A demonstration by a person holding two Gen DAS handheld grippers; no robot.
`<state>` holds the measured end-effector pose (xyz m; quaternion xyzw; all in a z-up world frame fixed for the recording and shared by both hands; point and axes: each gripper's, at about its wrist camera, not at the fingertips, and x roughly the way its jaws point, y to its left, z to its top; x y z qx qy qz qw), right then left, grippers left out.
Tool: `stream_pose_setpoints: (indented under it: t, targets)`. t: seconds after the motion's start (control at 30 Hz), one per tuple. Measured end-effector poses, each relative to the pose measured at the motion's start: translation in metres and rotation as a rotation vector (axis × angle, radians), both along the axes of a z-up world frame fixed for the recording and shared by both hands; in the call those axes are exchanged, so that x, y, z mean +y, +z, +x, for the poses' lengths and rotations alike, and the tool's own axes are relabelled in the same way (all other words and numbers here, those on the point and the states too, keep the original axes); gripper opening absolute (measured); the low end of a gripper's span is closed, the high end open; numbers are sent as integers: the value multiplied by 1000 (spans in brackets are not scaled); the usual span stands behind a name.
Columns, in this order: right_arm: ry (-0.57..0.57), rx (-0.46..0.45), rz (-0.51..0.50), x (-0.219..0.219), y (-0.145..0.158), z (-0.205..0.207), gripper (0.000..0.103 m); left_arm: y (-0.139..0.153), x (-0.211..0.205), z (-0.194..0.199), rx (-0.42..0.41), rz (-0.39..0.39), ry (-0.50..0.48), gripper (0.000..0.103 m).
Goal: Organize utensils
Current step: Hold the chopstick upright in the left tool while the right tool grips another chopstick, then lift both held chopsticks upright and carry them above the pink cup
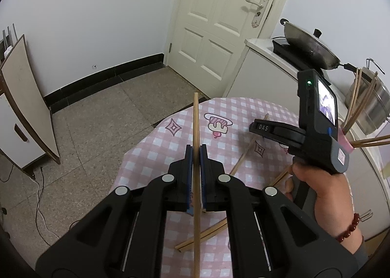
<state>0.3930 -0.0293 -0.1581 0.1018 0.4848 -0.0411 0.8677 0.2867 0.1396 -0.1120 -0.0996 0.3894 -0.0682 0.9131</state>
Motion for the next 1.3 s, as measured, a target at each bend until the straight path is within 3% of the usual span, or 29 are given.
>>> stream_pose_setpoints:
  t: [0.13,0.43,0.67,0.87,1.3]
  targets:
    - [10,-2,17,-1,-2,8,10,-3,0,5,14,-3,3,6]
    - [74,-49,167,-20,11,-4,6,1,-7,-2,16,6,-10,6]
    - [212,-170,162,-1,59,-54,6,19,-8,-18,-23,5,20,6]
    - [329,-306,73,15,103,-107,4,42,-8,-40,-67,-9,34,6]
    - [447,-509,74,-27,177,-206,4,118,-66,-102,-240,9,-21,6]
